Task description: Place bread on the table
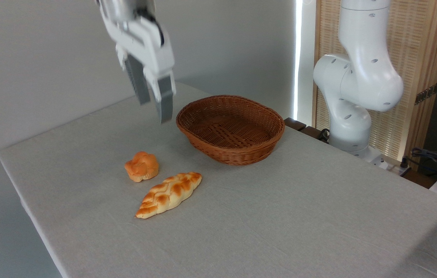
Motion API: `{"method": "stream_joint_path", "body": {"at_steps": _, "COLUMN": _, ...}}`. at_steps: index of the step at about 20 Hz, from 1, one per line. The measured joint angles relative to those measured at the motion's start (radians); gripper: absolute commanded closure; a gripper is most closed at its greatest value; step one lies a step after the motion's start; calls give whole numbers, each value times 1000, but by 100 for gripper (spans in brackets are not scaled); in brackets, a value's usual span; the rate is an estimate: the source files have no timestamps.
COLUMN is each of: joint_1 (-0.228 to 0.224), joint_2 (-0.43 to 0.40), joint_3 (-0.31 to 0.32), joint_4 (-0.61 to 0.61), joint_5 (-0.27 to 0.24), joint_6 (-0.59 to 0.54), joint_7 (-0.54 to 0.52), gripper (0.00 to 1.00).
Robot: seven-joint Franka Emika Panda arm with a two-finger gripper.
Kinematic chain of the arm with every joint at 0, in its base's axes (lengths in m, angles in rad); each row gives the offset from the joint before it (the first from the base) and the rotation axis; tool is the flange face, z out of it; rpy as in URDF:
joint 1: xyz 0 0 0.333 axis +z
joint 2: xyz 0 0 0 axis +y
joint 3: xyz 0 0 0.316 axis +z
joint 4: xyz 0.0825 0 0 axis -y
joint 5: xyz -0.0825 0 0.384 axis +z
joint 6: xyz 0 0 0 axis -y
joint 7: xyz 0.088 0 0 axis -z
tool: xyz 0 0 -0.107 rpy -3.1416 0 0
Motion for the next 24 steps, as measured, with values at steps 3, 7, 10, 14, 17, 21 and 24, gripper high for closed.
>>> {"method": "stream_joint_path", "body": {"at_steps": 3, "joint_1": 36, "joint_2": 0, "joint_3": -20, "joint_4": 29, "joint_5": 8, "joint_6": -28, "joint_7": 0, "gripper": 0}}
{"method": "stream_joint_path", "body": {"at_steps": 7, "joint_1": 60, "joint_2": 1, "joint_3": -44, "joint_4": 30, "joint_5": 64, "joint_6": -28, "joint_7": 0, "gripper": 0}}
{"method": "stream_joint_path", "body": {"at_steps": 10, "joint_1": 65, "joint_2": 7, "joint_3": -45, "joint_4": 30, "joint_5": 78, "joint_6": -16, "joint_7": 0, "gripper": 0}}
{"method": "stream_joint_path", "body": {"at_steps": 14, "joint_1": 73, "joint_2": 27, "joint_3": -40, "joint_4": 12, "joint_5": 79, "joint_6": 65, "joint_7": 0, "gripper": 0}}
{"method": "stream_joint_path", "body": {"at_steps": 17, "joint_1": 75, "joint_2": 42, "joint_3": -39, "joint_4": -9, "joint_5": 79, "joint_6": 96, "joint_7": 0, "gripper": 0}}
{"method": "stream_joint_path", "body": {"at_steps": 21, "joint_1": 76, "joint_2": 47, "joint_3": -32, "joint_4": -16, "joint_5": 88, "joint_6": 103, "joint_7": 0, "gripper": 0}}
{"method": "stream_joint_path", "body": {"at_steps": 24, "joint_1": 77, "joint_2": 47, "joint_3": -23, "joint_4": -16, "joint_5": 101, "joint_6": 103, "joint_7": 0, "gripper": 0}}
